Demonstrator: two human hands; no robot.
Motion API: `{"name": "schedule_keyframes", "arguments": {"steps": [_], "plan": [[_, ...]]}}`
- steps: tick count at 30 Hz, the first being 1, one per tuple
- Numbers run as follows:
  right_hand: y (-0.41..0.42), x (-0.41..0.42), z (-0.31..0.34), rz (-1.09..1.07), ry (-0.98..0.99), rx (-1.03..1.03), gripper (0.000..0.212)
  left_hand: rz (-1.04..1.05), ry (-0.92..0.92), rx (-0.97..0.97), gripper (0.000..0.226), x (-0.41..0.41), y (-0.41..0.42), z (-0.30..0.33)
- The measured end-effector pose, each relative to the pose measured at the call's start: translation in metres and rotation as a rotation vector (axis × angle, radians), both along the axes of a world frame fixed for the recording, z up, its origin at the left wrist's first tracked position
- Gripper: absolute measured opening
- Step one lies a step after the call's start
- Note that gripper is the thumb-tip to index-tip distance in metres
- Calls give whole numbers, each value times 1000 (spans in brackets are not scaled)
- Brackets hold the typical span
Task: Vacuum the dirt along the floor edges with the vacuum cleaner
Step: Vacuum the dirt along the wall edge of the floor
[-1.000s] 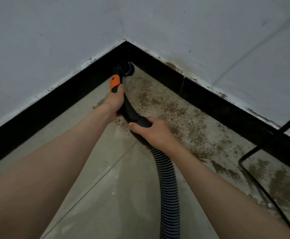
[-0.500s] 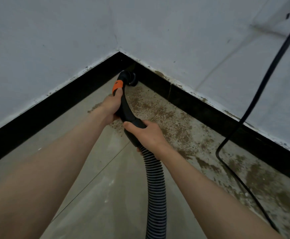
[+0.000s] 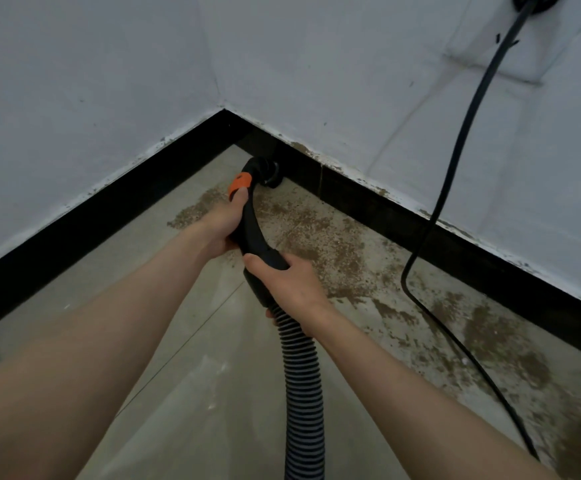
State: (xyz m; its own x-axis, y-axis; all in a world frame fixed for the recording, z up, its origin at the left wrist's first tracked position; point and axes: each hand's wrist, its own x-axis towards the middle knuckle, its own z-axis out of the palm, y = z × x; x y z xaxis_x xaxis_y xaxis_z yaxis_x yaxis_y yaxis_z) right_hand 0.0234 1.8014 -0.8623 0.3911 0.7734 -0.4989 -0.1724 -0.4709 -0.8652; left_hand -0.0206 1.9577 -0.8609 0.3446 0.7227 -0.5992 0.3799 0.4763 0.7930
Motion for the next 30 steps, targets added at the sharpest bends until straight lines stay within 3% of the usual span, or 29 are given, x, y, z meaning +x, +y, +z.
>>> {"name": "schedule_keyframes", "arguments": {"steps": [8, 12, 30], "plan": [[-30, 4, 2, 5, -44, -27, 38, 4, 3, 2, 45, 7, -33, 1], [-44, 4, 7, -1, -53, -32, 30, 3, 3, 2, 41, 9, -46, 2], [-65, -4, 16, -32, -43, -53, 32, -41, -36, -36, 50, 6, -68, 7]]}}
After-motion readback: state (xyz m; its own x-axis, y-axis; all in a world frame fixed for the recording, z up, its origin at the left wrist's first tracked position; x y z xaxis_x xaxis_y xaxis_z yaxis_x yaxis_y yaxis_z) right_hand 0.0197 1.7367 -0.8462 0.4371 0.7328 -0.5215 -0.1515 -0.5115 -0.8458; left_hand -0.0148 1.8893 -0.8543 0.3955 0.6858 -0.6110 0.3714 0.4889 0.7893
